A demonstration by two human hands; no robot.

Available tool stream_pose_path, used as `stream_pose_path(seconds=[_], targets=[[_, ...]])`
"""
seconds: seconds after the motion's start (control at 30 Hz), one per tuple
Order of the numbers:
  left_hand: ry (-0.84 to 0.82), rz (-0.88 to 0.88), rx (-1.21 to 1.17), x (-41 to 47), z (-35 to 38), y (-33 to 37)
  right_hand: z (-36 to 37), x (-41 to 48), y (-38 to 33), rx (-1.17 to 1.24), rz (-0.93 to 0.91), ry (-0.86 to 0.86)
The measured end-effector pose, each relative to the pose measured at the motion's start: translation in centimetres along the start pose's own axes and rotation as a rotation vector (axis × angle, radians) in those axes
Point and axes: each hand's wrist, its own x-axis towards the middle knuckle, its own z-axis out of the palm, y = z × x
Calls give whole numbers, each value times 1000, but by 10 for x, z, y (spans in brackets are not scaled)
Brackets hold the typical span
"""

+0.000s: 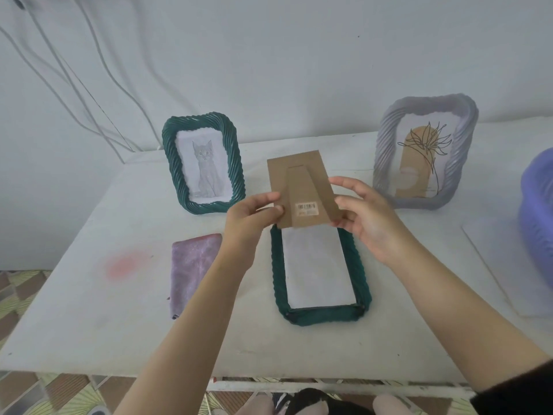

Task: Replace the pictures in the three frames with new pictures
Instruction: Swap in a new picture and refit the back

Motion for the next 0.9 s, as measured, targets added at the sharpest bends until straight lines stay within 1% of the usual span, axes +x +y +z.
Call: stream_pose_path(seconds=[0.13,0.27,0.43,0.57,0.73,0.9], targets=[[-37,-73,40,-24,0,-5,-11,-18,10,-160,-47,70],[-68,-113,225,-46,3,-9,-17,-28,18,-324,-87,143],[-32,-9,459,-64,4,-13,-20,-35,26,-473,-100,139],[-16,43,553,-68,4,-11,-18,-40,30,-651,-158,124],[-49,59,659,-73,6,-16,-15,-47,37,-847,-216,112],[-63,67,753,-77,8,-19,-15,-52,40,-943,-242,107]])
